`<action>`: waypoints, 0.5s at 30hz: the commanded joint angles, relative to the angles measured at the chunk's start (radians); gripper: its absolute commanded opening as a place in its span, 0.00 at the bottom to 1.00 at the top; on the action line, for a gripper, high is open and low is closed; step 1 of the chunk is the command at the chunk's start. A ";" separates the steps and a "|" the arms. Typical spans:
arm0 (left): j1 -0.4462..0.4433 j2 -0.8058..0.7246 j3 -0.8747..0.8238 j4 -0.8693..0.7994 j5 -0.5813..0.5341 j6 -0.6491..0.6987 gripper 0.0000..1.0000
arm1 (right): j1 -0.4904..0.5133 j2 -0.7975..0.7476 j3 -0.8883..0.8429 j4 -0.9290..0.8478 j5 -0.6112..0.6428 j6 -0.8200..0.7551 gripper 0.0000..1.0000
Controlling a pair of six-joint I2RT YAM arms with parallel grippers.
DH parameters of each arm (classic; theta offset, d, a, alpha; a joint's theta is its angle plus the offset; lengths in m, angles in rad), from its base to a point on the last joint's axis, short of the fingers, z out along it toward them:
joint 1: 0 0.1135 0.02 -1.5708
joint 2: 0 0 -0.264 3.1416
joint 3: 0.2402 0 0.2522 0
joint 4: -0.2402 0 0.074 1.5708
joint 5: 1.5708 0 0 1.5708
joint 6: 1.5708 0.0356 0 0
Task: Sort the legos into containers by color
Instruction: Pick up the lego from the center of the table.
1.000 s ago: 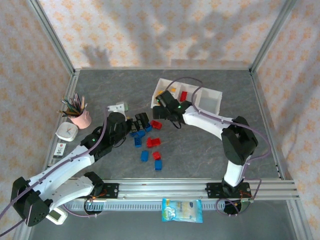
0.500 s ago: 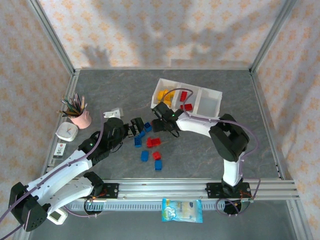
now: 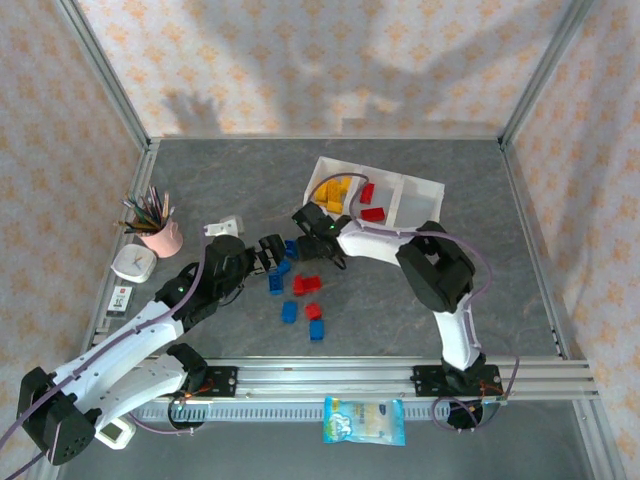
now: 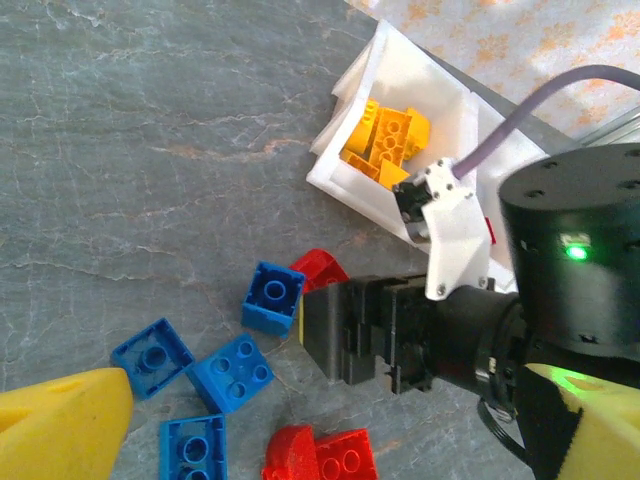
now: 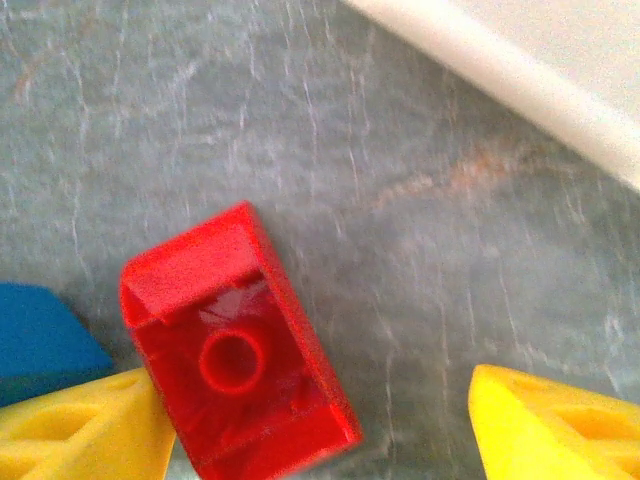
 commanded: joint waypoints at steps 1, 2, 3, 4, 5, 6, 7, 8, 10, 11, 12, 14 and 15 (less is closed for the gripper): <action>0.011 -0.012 -0.004 -0.013 -0.025 -0.008 0.99 | -0.001 0.045 0.053 0.003 0.055 -0.023 0.72; 0.012 -0.011 -0.002 -0.014 -0.024 -0.005 0.99 | -0.001 0.054 0.064 -0.001 0.053 -0.027 0.71; 0.013 -0.011 -0.001 -0.015 -0.022 -0.003 0.99 | -0.001 0.063 0.077 -0.002 0.050 -0.034 0.70; 0.015 -0.011 0.000 -0.016 -0.024 -0.001 0.99 | 0.000 0.071 0.084 0.000 0.048 -0.039 0.69; 0.016 -0.011 0.000 -0.016 -0.024 -0.001 0.99 | 0.000 0.077 0.091 0.001 0.046 -0.044 0.67; 0.017 -0.011 0.000 -0.016 -0.020 -0.001 0.99 | 0.000 0.083 0.100 -0.004 0.043 -0.048 0.64; 0.018 -0.011 -0.001 -0.014 -0.017 0.000 0.99 | -0.001 0.087 0.107 -0.007 0.040 -0.050 0.61; 0.018 -0.011 0.001 -0.013 -0.016 0.001 0.99 | 0.000 0.087 0.108 -0.005 0.039 -0.050 0.59; 0.020 -0.009 0.002 -0.013 -0.012 0.002 0.99 | 0.000 0.084 0.104 -0.002 0.033 -0.054 0.52; 0.020 -0.009 0.001 -0.013 -0.012 0.002 0.99 | 0.000 0.083 0.103 -0.003 0.032 -0.054 0.50; 0.022 -0.008 0.001 -0.011 -0.009 0.002 0.99 | 0.000 0.080 0.098 -0.003 0.029 -0.055 0.47; 0.021 -0.007 0.000 -0.006 -0.004 0.003 0.99 | 0.000 0.071 0.089 -0.001 0.016 -0.059 0.42; 0.021 -0.005 0.003 -0.004 -0.001 0.003 0.99 | -0.001 0.064 0.084 -0.002 0.012 -0.057 0.40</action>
